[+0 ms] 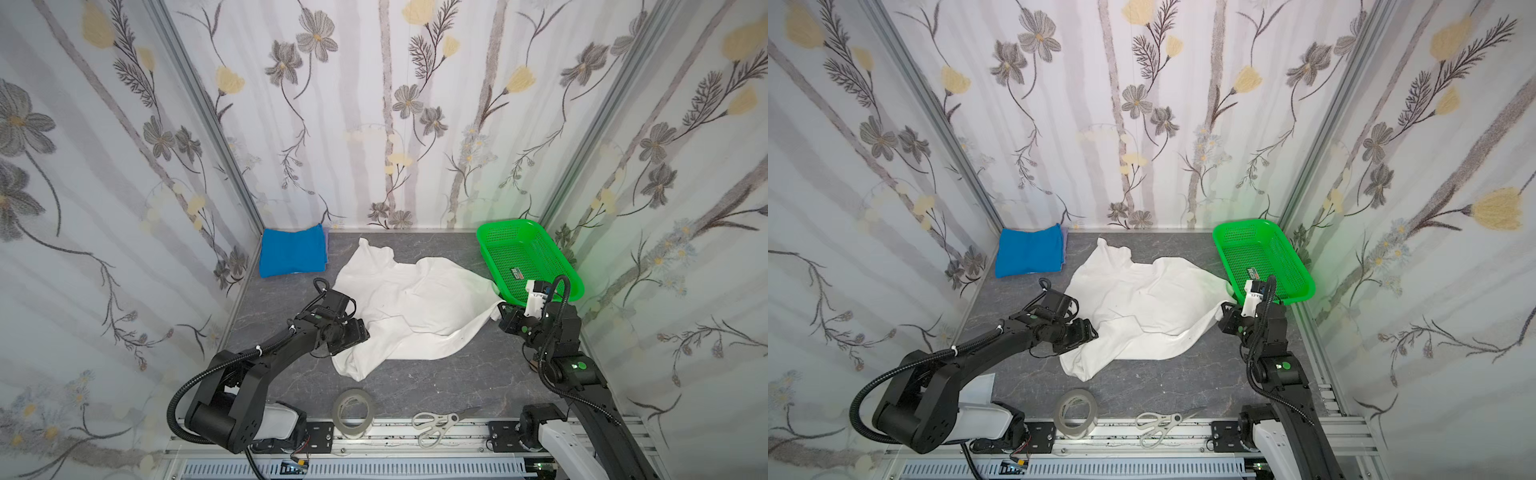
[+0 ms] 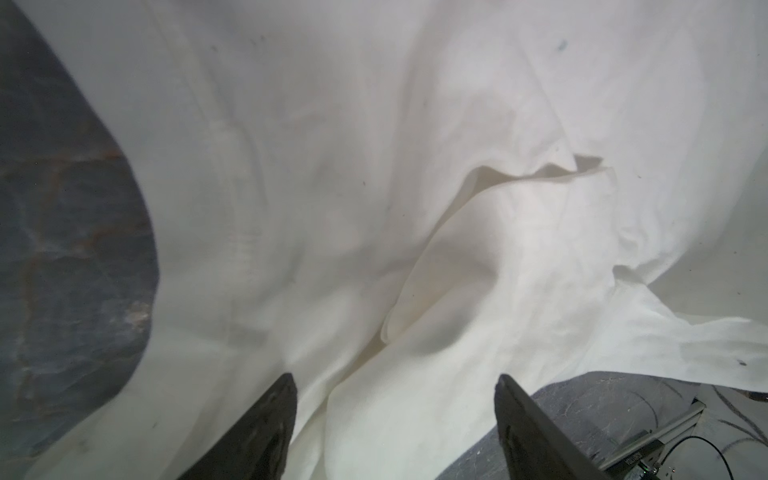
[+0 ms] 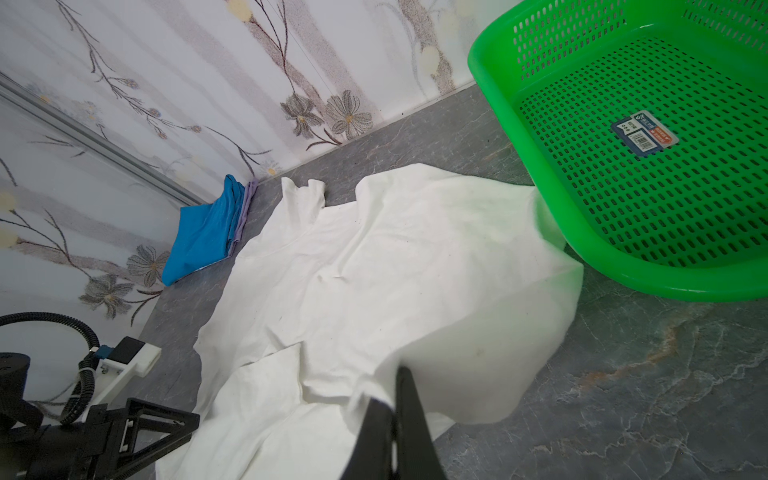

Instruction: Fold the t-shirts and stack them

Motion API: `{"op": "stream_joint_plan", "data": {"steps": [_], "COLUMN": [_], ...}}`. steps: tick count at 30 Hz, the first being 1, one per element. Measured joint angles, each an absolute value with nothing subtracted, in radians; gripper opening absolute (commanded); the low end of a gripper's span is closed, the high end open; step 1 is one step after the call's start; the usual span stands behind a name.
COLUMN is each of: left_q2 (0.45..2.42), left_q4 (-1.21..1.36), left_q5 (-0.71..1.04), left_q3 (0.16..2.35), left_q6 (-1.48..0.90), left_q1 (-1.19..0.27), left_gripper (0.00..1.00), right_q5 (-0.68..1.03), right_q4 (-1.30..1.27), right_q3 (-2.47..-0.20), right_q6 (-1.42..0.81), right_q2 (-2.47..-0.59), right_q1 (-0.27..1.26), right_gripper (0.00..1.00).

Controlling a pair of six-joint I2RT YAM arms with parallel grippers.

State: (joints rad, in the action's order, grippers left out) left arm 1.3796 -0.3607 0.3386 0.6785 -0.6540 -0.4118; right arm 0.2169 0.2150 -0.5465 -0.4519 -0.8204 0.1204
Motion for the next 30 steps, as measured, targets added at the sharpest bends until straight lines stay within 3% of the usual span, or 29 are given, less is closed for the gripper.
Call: {"op": "stream_joint_plan", "data": {"steps": [6, 8, 14, 18, 19, 20, 21, 22, 25, 30], "left_q2": [1.379, 1.364, 1.263, 1.21, 1.209, 1.215, 1.227, 1.24, 1.242, 1.201], "left_q4": [-0.274, -0.274, -0.319, -0.344, -0.347, -0.351, -0.357, -0.363, -0.371, -0.388], "left_q5": [0.388, 0.388, 0.357, 0.369, 0.379, 0.39, 0.402, 0.416, 0.456, 0.444], "left_q3": [0.64, 0.648, 0.704, 0.767, 0.789, 0.808, 0.83, 0.847, 0.836, 0.771], "left_q6": [-0.678, -0.679, -0.649, -0.589, -0.57, -0.553, -0.532, -0.512, -0.493, -0.495], "left_q1": [-0.412, -0.414, -0.43, -0.525, -0.566, -0.599, -0.635, -0.671, -0.718, -0.643], "left_gripper": [0.13, 0.0, 0.0, 0.0, 0.06, 0.34, 0.72, 0.82, 0.95, 0.98], "right_q5": [0.217, 0.218, 0.219, 0.22, 0.22, 0.22, 0.22, 0.22, 0.22, 0.22], "right_q4": [0.214, 0.215, 0.214, 0.214, 0.214, 0.214, 0.214, 0.214, 0.214, 0.214], "right_q3": [-0.549, -0.549, -0.55, -0.55, -0.55, -0.55, -0.55, -0.55, -0.549, -0.549], "right_q6": [-0.451, -0.451, -0.451, -0.452, -0.452, -0.452, -0.452, -0.452, -0.452, -0.452], "right_q2": [-0.834, -0.834, -0.828, -0.827, -0.828, -0.828, -0.828, -0.828, -0.825, -0.822], "right_q1": [0.12, 0.12, 0.121, 0.121, 0.121, 0.121, 0.121, 0.121, 0.121, 0.122], "right_gripper": [0.0, 0.0, 0.0, 0.0, 0.0, 0.0, 0.0, 0.0, 0.0, 0.0]}}
